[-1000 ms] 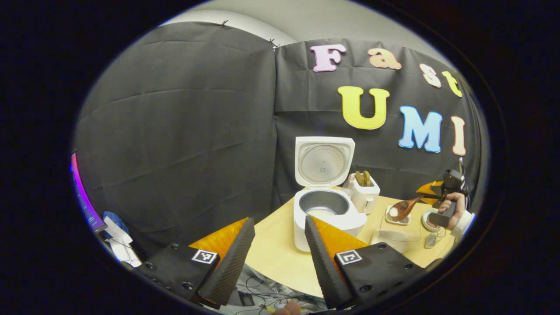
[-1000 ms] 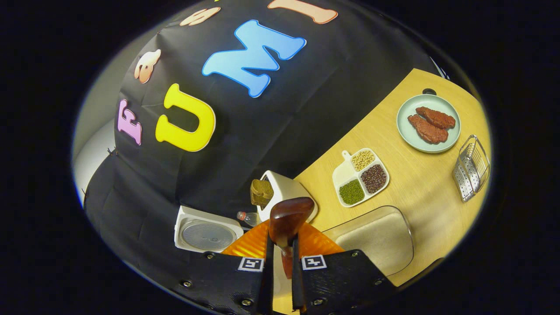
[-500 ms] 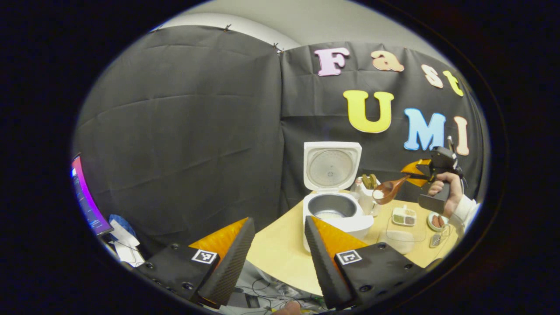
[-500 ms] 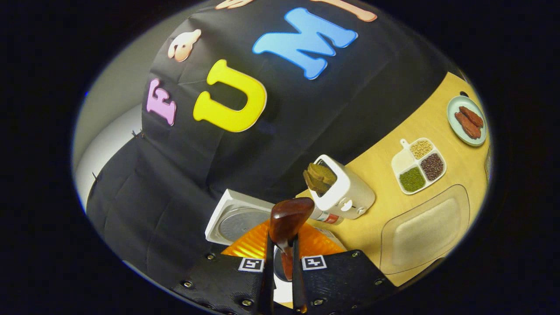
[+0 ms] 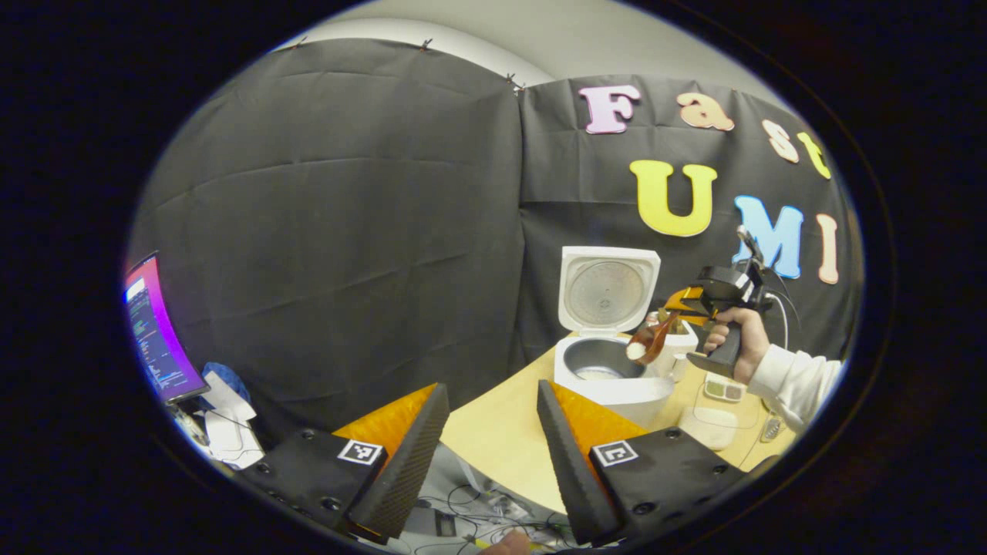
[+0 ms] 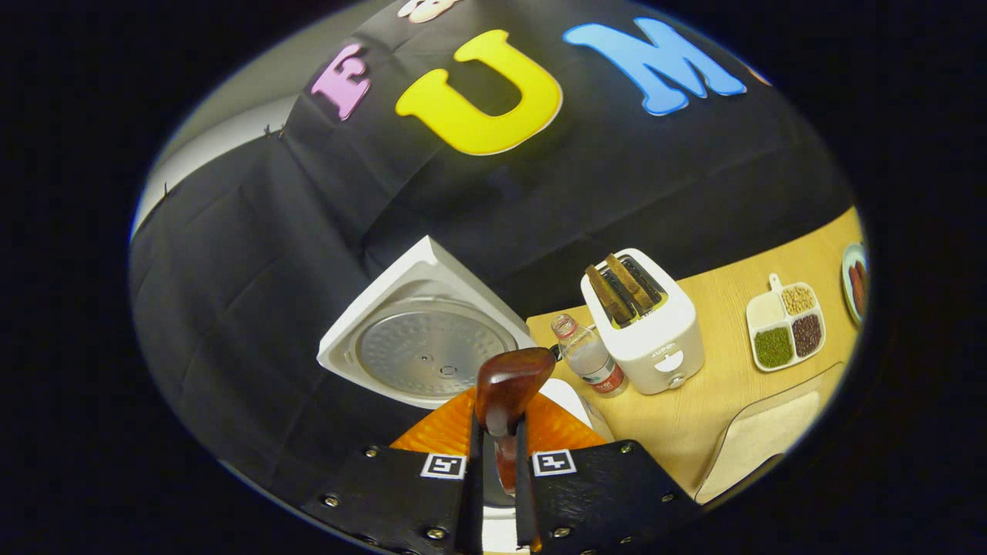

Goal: Close the left gripper, press the button to open the rice cooker; take a wooden spoon from the chopstick holder with the right hand, scoop a spoonful of rice and pour it into the rice cooker, then put the wooden spoon back into the chopstick holder.

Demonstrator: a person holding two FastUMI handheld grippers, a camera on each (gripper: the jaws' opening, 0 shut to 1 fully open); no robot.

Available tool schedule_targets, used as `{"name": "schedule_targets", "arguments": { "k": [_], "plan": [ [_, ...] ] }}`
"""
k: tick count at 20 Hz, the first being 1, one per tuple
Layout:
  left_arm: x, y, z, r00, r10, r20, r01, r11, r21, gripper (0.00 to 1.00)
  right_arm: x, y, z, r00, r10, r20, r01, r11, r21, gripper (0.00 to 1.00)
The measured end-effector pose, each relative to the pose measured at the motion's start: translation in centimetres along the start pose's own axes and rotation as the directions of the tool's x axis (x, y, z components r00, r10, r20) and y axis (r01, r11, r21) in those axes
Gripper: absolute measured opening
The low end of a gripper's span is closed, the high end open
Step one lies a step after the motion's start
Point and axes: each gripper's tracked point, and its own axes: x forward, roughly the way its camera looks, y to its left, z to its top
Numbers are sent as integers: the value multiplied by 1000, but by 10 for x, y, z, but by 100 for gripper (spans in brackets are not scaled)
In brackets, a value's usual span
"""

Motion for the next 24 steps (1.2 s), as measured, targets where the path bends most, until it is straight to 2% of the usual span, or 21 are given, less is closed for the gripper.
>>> {"name": "schedule_targets", "arguments": {
  "k": [1,2,3,4,7,8,9,10,11,12,16,18,21,23,24],
  "plan": [
    [-1,4,-3,1000,10,-7,-10,1000,-9,78,6,2,-3,1000,-5,-8,4,999,-44,17],
    [-1,7,-5,1000,19,-14,-20,1000,-17,89,12,5,-7,1000,-9,-12,8,996,-84,17],
    [-1,11,-9,999,27,-19,-28,999,-25,78,17,7,-10,1000,-13,-16,11,992,-125,17],
    [-1,13,-11,999,34,-21,-35,999,-30,84,23,12,-12,1000,-14,-20,11,986,-166,17],
    [-4,19,-12,998,49,-26,-50,998,-31,84,26,24,-20,1000,-9,-29,0,959,-284,17],
    [-4,20,-13,998,53,-28,-54,998,-33,89,30,27,-23,1000,-5,-29,-5,947,-321,17],
    [-5,21,-15,998,56,-31,-57,998,-37,84,33,30,-25,1000,-1,-27,-9,933,-360,17],
    [-4,22,-15,998,58,-34,-59,997,-40,84,35,33,-28,1000,6,-26,-16,915,-404,16],
    [-4,22,-16,998,60,-37,-62,997,-43,89,34,36,-30,1000,12,-23,-21,891,-454,17],
    [-3,23,-17,997,62,-37,-63,997,-43,84,34,41,-33,1000,16,-22,-25,864,-503,16],
    [-5,25,-18,997,72,-34,-74,996,-45,84,38,52,-46,999,29,-20,-35,755,-655,16],
    [-7,27,-18,996,77,-38,-79,996,-47,84,40,55,-54,999,40,-15,-38,682,-731,16],
    [-9,28,-21,996,83,-41,-85,995,-47,84,36,62,-62,998,59,8,-26,550,-835,17],
    [-10,26,-19,996,83,-40,-85,995,-48,84,34,63,-68,997,72,19,-18,482,-876,17],
    [-11,25,-19,996,83,-41,-85,995,-47,84,31,66,-70,997,77,19,-19,463,-886,17]
  ]
}}
